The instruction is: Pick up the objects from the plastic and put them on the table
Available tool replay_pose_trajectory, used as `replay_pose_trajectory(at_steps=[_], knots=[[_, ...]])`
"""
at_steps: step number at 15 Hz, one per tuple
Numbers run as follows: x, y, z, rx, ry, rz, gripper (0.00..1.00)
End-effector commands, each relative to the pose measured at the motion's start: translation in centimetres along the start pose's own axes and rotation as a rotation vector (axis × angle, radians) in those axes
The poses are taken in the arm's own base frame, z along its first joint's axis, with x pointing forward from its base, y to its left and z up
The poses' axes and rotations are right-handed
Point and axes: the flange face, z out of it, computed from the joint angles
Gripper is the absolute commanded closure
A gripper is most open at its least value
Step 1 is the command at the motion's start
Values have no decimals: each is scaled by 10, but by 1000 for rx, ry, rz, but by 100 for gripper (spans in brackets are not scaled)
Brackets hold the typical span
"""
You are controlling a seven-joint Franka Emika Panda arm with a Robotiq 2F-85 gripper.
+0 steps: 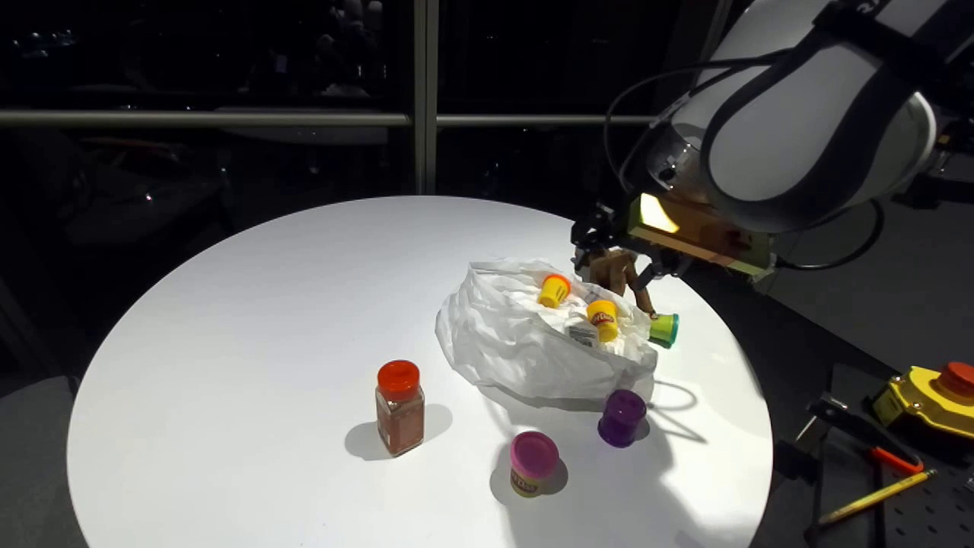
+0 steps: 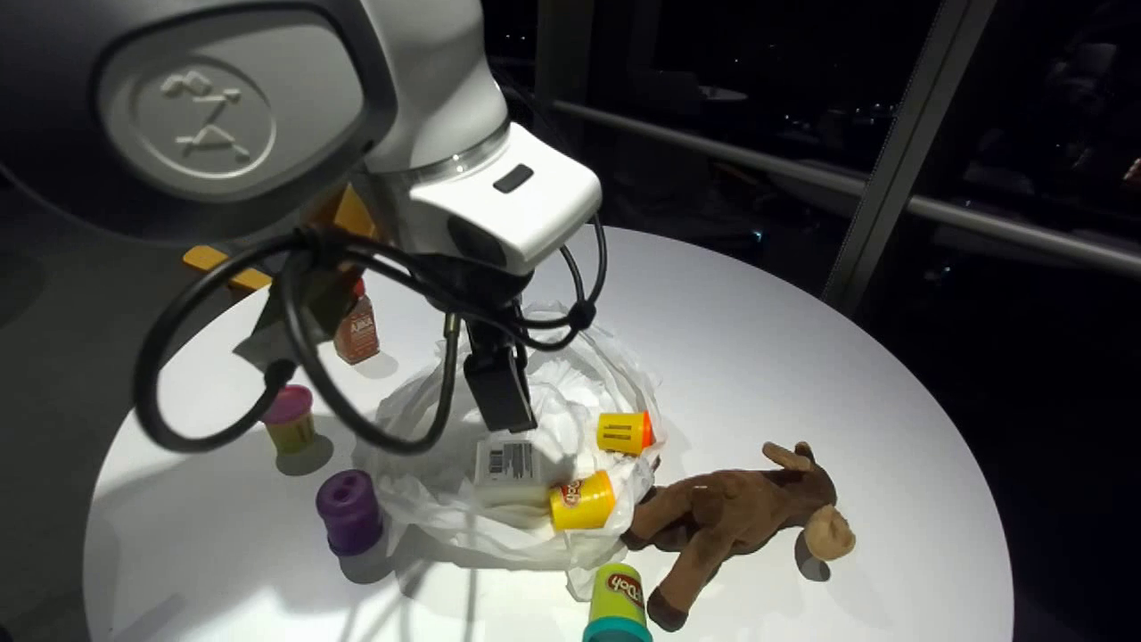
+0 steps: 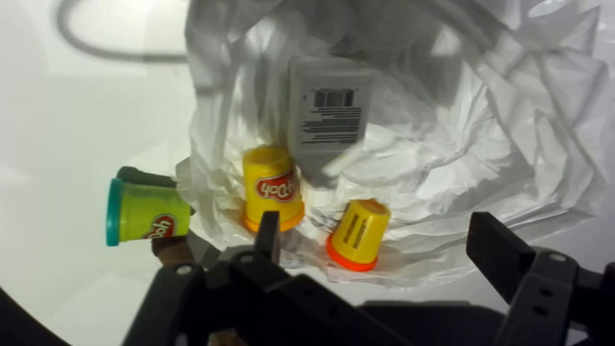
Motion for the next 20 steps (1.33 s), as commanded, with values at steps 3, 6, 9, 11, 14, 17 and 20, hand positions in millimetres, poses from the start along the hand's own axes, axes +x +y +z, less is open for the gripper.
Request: replay_pose_trajectory(at_steps=[3, 6, 9, 11, 14, 17, 20], knots=[[8, -45, 7, 29, -18, -52, 0], [17, -47, 23, 15, -1, -27, 0], [27, -49, 40, 20, -12, 22, 0], [34, -51, 56, 13, -29, 44, 0], [50, -55, 77, 21, -35, 94, 0], [65, -56, 96, 24, -31, 138, 0], [77, -52, 116, 11, -5, 168, 0]])
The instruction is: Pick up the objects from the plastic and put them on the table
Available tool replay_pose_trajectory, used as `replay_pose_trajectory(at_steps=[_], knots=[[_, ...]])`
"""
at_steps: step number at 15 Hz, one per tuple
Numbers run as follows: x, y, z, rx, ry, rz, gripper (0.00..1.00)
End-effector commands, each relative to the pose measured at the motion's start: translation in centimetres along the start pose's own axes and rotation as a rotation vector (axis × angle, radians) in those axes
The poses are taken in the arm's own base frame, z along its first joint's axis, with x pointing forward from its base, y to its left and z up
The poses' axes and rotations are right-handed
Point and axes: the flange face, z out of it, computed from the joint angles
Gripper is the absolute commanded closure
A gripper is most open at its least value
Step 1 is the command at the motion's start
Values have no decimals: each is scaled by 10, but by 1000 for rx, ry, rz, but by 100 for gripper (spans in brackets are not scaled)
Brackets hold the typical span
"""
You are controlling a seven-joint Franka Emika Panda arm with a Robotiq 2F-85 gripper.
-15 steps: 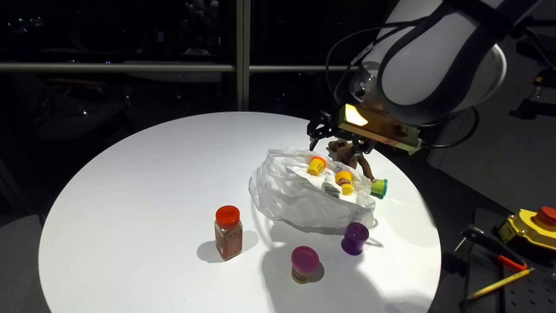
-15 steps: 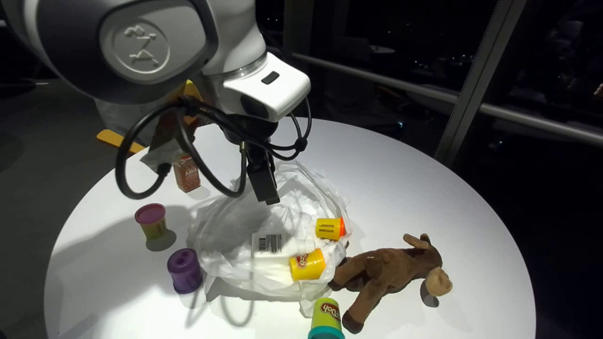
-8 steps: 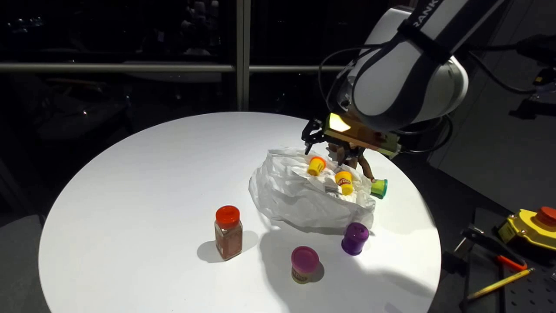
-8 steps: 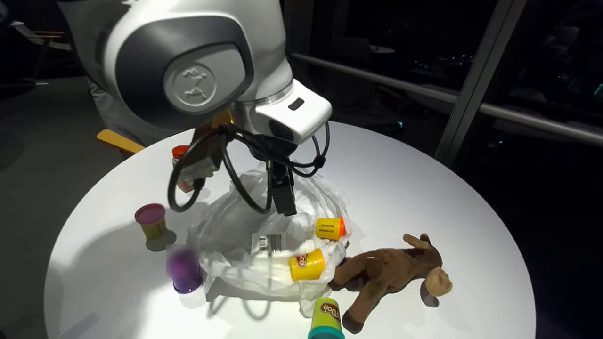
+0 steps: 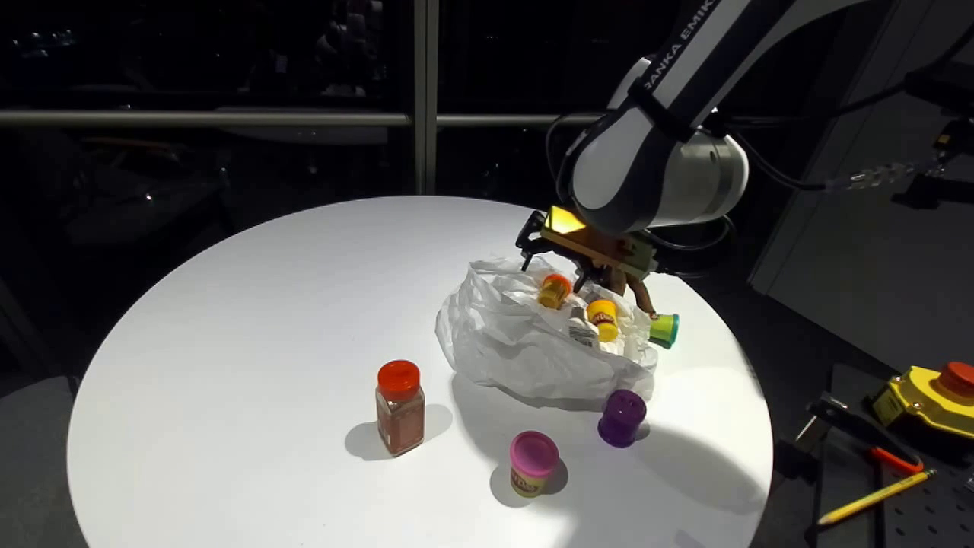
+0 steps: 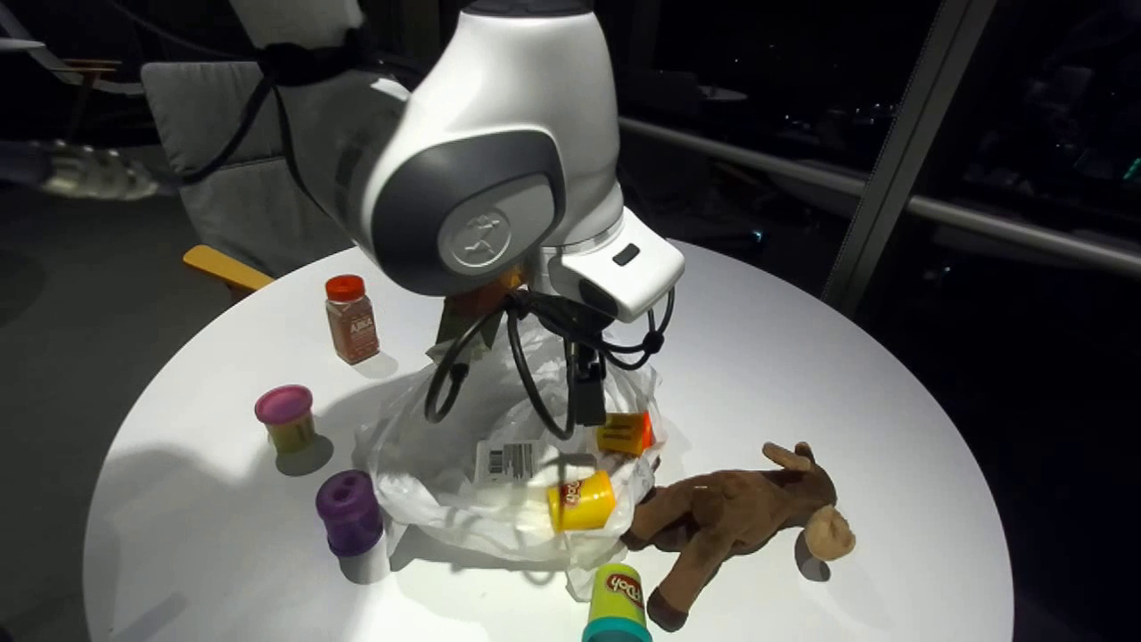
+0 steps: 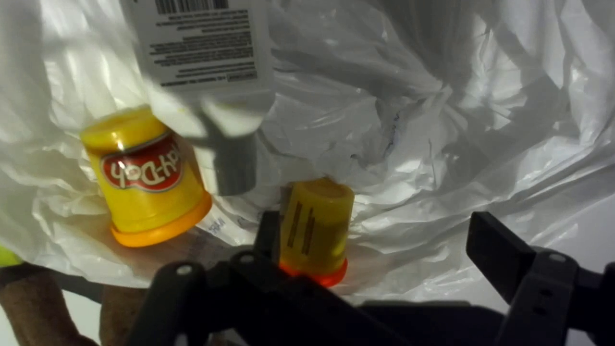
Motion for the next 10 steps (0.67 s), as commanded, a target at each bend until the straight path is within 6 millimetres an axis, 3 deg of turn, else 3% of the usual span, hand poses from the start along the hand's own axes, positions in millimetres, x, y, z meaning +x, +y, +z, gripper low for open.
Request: replay_pose_trajectory(at_steps=[1, 8, 9, 10], knots=[[16, -7, 23, 0, 27, 48, 0], [27, -1, 49, -29, 45, 84, 1], [28, 1, 49, -28, 48, 90, 22], [30, 1, 49, -27, 51, 96, 26]])
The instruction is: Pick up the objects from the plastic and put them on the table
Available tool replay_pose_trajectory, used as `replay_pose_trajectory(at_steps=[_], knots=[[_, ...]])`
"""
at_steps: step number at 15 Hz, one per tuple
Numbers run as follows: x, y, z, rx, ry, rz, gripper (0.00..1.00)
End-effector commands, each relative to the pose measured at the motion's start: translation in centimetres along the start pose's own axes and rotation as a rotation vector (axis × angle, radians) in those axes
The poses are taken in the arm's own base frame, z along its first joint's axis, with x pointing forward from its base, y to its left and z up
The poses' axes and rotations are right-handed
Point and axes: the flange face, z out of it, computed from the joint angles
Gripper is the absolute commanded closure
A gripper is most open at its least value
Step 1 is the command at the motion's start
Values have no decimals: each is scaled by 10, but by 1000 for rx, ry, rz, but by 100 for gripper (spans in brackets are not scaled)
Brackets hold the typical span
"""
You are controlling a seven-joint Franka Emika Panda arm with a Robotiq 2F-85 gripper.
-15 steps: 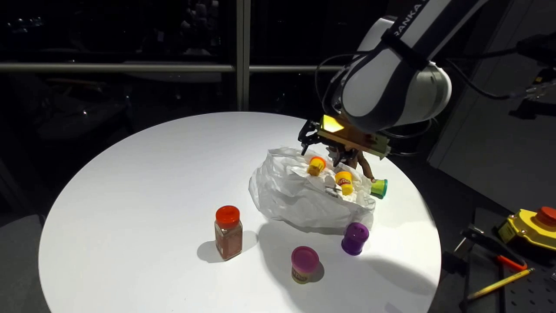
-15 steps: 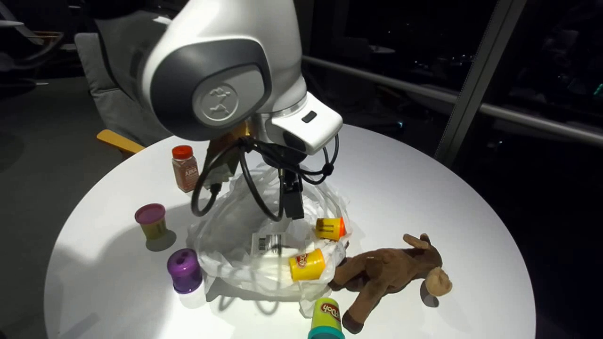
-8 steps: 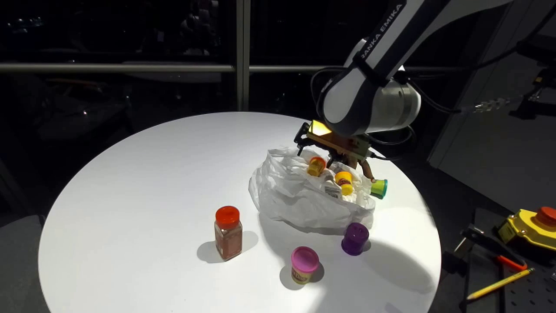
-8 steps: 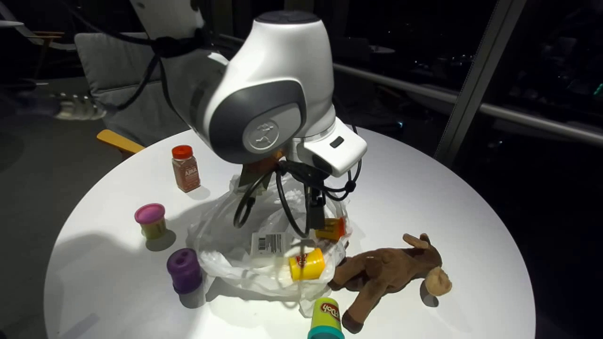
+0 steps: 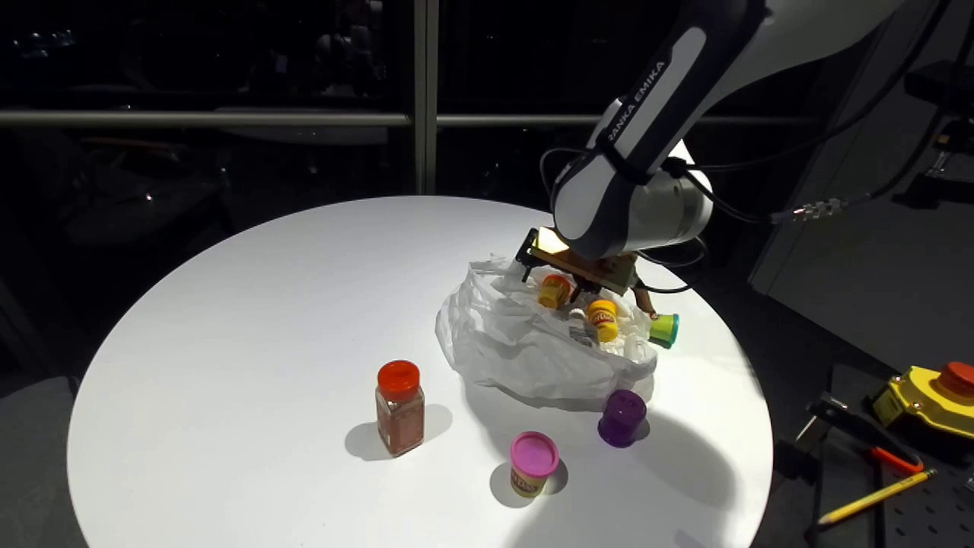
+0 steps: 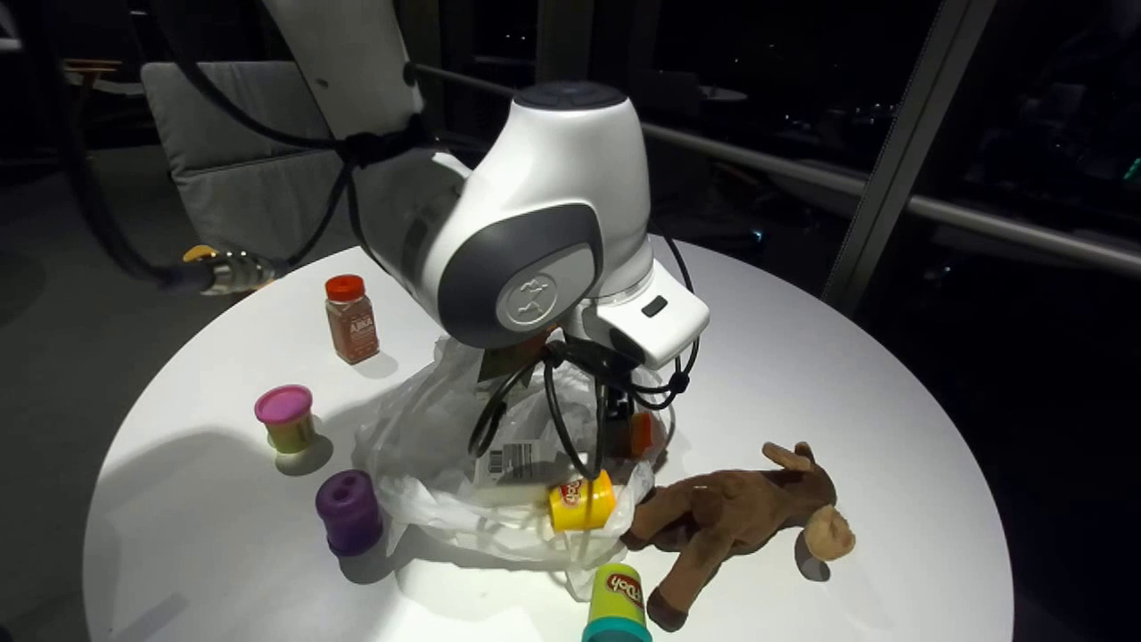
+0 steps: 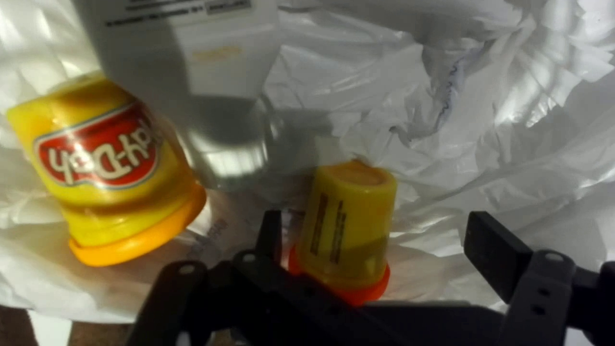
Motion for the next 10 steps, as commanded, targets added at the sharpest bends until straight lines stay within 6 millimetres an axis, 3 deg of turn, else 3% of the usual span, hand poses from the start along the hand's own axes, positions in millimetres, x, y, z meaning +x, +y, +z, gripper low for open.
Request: replay_pose_trajectory(at_steps=[1, 7, 10], knots=[[11, -6, 2, 15, 24, 41, 31], [14, 0, -4, 11, 33, 52, 78], [3, 6, -23, 28, 50, 32, 81]])
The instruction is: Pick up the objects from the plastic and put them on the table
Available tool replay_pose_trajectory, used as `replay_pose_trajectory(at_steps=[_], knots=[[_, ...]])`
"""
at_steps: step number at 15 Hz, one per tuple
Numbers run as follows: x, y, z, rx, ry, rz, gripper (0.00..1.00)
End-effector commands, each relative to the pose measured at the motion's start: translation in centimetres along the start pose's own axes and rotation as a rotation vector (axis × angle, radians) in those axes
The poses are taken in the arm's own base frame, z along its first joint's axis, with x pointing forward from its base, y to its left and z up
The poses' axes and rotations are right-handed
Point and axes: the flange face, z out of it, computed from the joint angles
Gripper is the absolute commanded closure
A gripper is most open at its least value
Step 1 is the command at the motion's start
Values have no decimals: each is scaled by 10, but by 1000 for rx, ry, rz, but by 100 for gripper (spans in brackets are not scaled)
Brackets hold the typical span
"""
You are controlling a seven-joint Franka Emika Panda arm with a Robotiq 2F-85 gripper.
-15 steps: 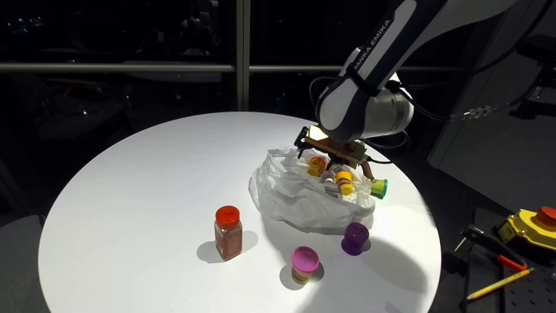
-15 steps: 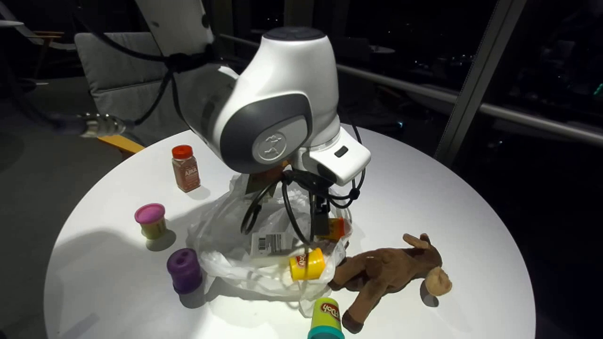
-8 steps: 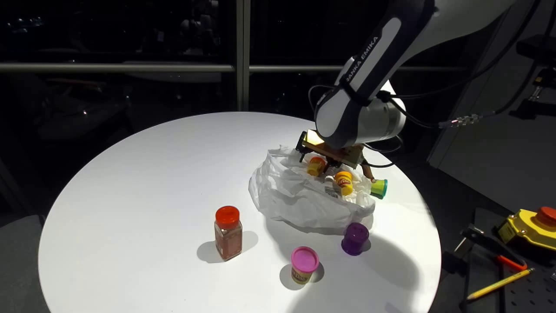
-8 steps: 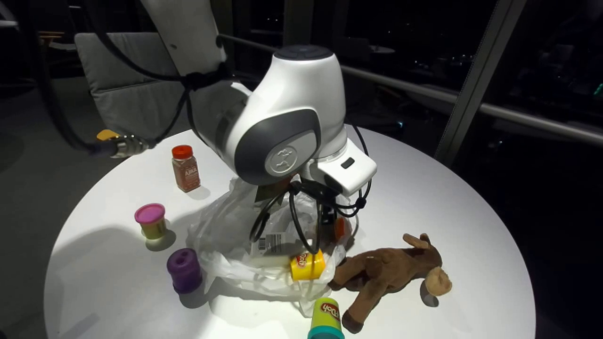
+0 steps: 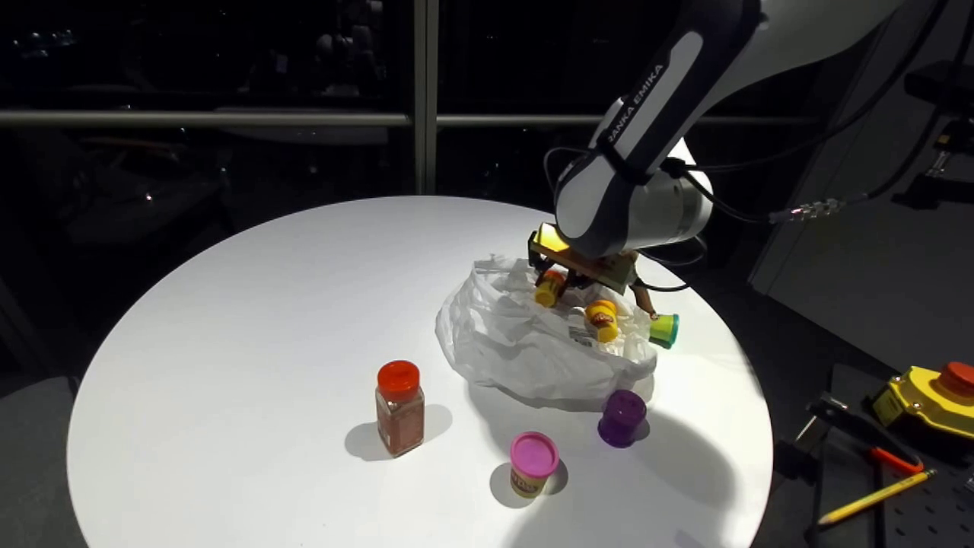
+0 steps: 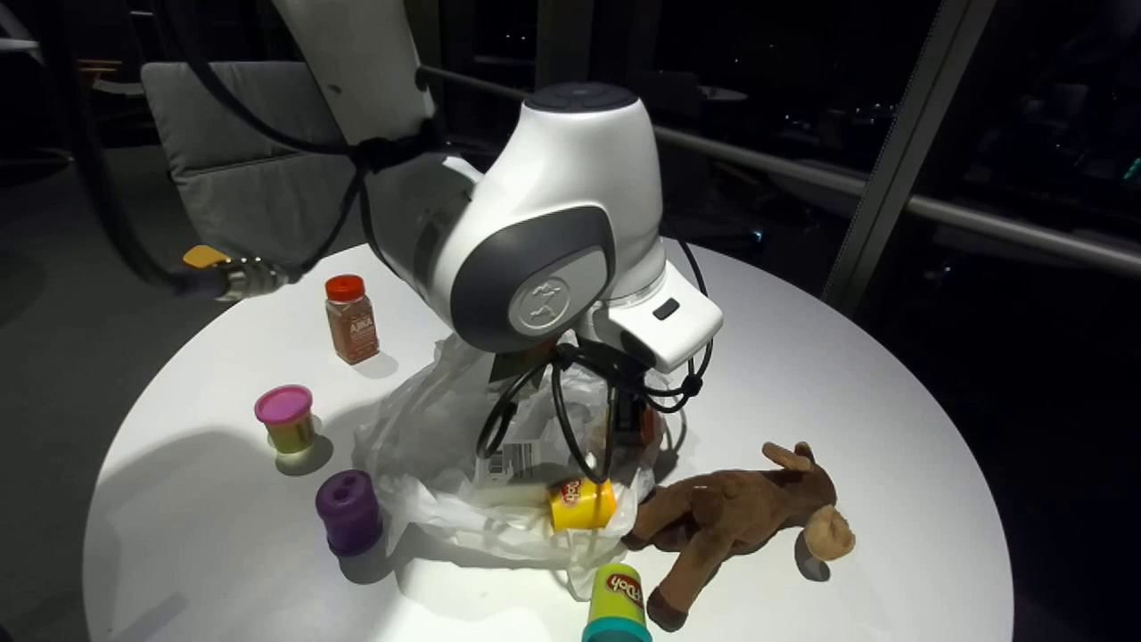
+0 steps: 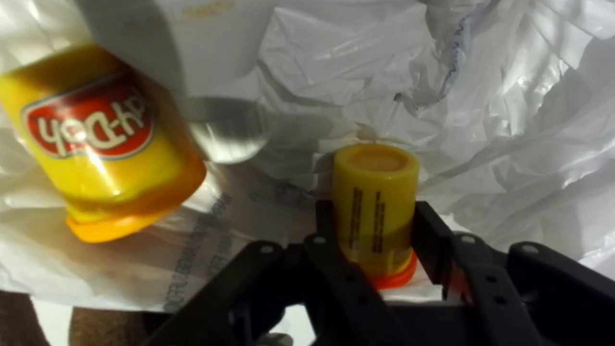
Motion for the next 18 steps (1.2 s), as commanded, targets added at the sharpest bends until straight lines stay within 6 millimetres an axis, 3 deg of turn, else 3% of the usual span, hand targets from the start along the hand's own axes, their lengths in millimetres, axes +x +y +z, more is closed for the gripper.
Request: replay_pose_trajectory(at_steps=[1, 8, 14, 18], knots=[[-13, 7, -32, 32, 29, -16, 81], [-90, 24, -124, 169, 133, -121, 81], [-207, 1, -192, 304, 6, -373, 81], [-278, -16, -200, 337, -62, -528, 81]])
